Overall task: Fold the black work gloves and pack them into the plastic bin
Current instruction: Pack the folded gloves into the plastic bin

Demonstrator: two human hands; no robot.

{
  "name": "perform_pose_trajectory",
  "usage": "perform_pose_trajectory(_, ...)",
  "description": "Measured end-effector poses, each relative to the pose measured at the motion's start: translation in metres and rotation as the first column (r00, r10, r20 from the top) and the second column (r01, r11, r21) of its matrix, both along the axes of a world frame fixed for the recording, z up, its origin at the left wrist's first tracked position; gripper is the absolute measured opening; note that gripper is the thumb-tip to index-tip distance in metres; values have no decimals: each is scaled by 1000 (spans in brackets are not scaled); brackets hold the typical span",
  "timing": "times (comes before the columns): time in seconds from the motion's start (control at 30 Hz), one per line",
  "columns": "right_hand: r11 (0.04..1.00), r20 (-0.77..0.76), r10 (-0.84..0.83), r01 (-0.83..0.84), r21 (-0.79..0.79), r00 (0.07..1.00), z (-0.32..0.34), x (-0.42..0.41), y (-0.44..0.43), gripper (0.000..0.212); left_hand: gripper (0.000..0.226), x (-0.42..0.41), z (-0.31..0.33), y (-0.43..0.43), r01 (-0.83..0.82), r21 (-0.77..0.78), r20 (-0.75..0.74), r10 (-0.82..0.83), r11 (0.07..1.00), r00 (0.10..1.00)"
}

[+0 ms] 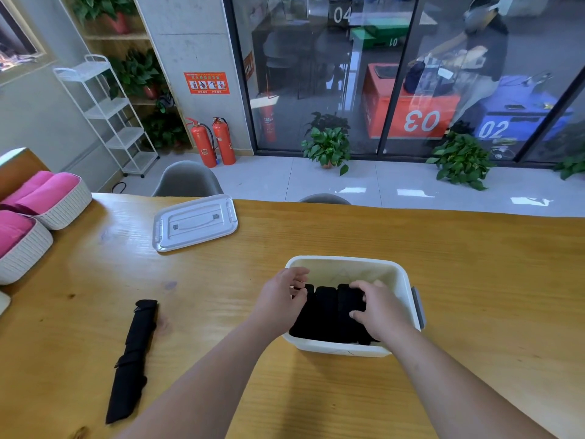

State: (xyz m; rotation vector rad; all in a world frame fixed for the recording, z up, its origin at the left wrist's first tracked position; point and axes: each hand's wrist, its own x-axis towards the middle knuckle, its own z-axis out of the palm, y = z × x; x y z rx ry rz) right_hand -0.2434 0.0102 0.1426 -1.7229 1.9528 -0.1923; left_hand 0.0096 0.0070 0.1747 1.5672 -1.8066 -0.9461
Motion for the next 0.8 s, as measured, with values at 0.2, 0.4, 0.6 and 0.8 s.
perform_pose_trajectory(0.2, 989, 42, 133, -136, 63, 990, -5, 8, 0, 75, 40, -2, 0, 3, 2, 3, -15, -2, 1000, 1000)
perform_pose_trajectory(0.4, 987, 82, 145, -150, 56, 986, 6, 8, -9, 75, 40, 12, 3, 11, -54, -33, -104, 50, 998, 993)
perform_pose_trajectory(0.6, 995, 284, 95, -82, -58, 954, 42, 39, -20, 67, 36, 52, 2, 19, -165, -6, -85, 164, 986, 983)
perform_pose_trajectory(0.8, 982, 393, 187, -159, -104, 900, 75, 107, -26, 48, 37, 104, -13, 37, -270, 51, 0, 271, 961, 963)
